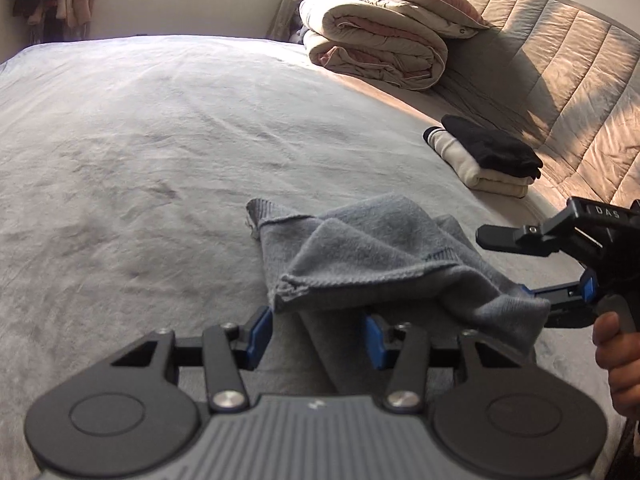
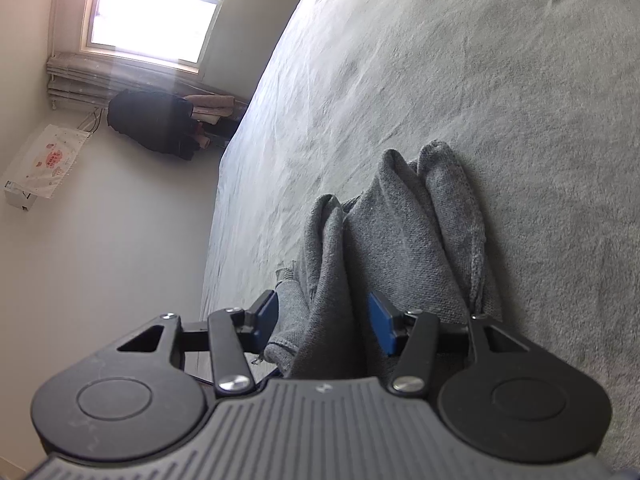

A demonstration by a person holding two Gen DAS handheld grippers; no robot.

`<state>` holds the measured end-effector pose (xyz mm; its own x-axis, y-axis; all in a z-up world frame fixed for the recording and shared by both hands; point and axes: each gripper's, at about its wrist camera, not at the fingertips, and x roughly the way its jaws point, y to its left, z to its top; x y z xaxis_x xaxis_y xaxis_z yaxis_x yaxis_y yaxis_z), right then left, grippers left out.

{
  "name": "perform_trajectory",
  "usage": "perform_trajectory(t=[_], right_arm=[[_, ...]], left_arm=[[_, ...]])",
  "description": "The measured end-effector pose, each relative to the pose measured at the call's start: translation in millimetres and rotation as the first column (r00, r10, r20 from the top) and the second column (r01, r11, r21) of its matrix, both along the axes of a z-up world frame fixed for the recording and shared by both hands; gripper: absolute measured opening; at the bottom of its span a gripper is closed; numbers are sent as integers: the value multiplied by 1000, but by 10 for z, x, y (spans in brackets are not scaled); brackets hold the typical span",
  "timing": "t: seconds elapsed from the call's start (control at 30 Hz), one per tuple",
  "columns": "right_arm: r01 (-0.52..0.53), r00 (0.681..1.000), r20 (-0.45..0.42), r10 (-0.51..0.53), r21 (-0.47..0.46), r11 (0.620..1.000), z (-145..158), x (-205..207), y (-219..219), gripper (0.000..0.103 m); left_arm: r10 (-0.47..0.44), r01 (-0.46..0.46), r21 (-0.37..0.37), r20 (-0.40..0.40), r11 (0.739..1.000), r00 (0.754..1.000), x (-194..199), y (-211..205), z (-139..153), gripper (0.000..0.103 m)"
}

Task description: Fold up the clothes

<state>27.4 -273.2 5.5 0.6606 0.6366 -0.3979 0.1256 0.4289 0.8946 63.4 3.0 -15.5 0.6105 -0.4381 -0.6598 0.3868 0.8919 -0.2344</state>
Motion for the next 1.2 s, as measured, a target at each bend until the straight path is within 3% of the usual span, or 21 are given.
perform_trajectory(t=[0.2, 0.5, 0.93, 1.13, 1.17, 1.2], right_arm=[[-5, 1000, 13, 4, 75, 997, -5, 2, -79, 57], [-17, 1000, 1, 17, 112, 994, -35, -107, -201, 61], [-87, 996, -15, 88, 32, 996, 93, -5, -164, 61], [-125, 992, -7, 125, -42, 991, 142, 62, -9, 62], [-131, 991, -1, 131, -61, 990, 146, 85, 23, 60], [-137, 990, 8, 138, -83, 987, 153, 108, 54, 44]], left_arm=[[-12, 13, -19, 26, 1000, 1000, 324, -270, 43, 48], [30, -37, -180, -42, 983, 999, 676, -510, 57, 48], [56, -73, -218, -86, 973, 995, 29, 115, -19, 48], [30, -53, -251, -95, 967, 995, -90, 167, -136, 43], [32, -54, -253, -90, 966, 995, -104, 178, -136, 43], [37, -58, -255, -86, 965, 996, -109, 196, -130, 43]])
